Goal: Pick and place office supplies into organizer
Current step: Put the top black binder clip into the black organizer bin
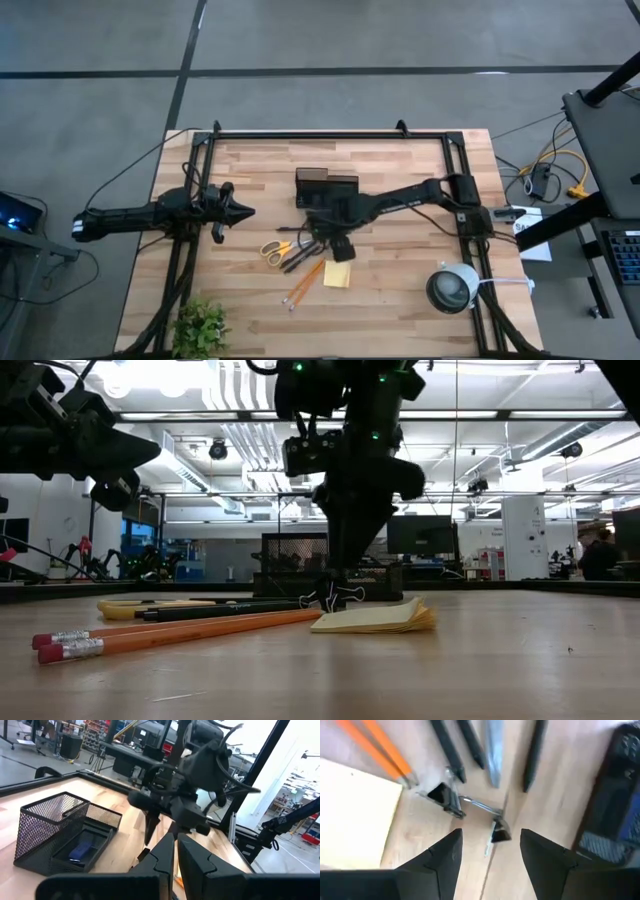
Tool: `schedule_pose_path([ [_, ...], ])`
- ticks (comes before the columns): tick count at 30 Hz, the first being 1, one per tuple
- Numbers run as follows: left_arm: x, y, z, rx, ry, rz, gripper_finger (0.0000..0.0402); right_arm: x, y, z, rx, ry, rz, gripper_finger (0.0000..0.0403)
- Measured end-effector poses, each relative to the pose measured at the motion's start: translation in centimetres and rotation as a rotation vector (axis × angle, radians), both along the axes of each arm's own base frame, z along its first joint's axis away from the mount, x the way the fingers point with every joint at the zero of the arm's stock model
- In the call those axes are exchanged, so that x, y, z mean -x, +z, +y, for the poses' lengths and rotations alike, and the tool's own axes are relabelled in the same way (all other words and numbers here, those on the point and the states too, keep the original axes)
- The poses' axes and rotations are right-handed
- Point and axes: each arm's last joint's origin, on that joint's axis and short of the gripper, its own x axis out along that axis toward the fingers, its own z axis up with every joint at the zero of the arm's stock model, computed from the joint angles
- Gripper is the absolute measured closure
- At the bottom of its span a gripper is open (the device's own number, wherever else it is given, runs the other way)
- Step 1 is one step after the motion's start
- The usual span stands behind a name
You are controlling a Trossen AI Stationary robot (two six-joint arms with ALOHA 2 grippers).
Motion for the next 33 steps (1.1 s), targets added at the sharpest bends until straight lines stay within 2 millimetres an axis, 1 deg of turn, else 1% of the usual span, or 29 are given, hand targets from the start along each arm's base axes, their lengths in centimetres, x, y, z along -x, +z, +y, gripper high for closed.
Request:
schedule_pose_path([
  [5,0.0,-0.1,0.0,0.001,-0.001,0.007,0.0394,-0.2,-0.7,-0.5,0.023,-0.024,0.004,0.0215],
  [8,0.0,-0.1,0.0,0.001,0.0,0.007,0.0394,-0.3,-1.6,-0.8,0.021,-0.028,0.031,0.0216],
  [11,0.0,-0.1,0.0,0.0,0.0,0.007,0.0394,-0.3,-2.2,-0.8,0.019,-0.009,0.055,0.0216],
  [16,-0.1,-0.1,0.0,0.001,0.0,0.014,0.0394,-0.5,-2.8,-0.8,0.023,0.009,0.057,0.0216],
  [18,-0.1,-0.1,0.0,0.001,0.0,0.014,0.0394,-0.5,-2.9,-0.8,0.024,0.011,0.064,0.0222],
  [21,-0.1,-0.1,0.0,0.001,0.0,0.015,0.0394,-0.5,-2.9,-0.8,0.024,0.011,0.063,0.0246],
  [28,-0.1,-0.2,0.0,0.001,0.0,0.019,0.0394,-0.5,-2.9,-0.8,0.021,0.012,0.061,0.0331],
  [30,-0.1,-0.2,0.0,0.002,0.0,0.019,0.0394,-0.5,-2.9,-0.8,0.023,0.018,0.062,0.0348],
  [33,-0.1,-0.2,0.0,0.002,0.0,0.019,0.0394,-0.5,-2.9,-0.8,0.026,0.024,0.061,0.036],
])
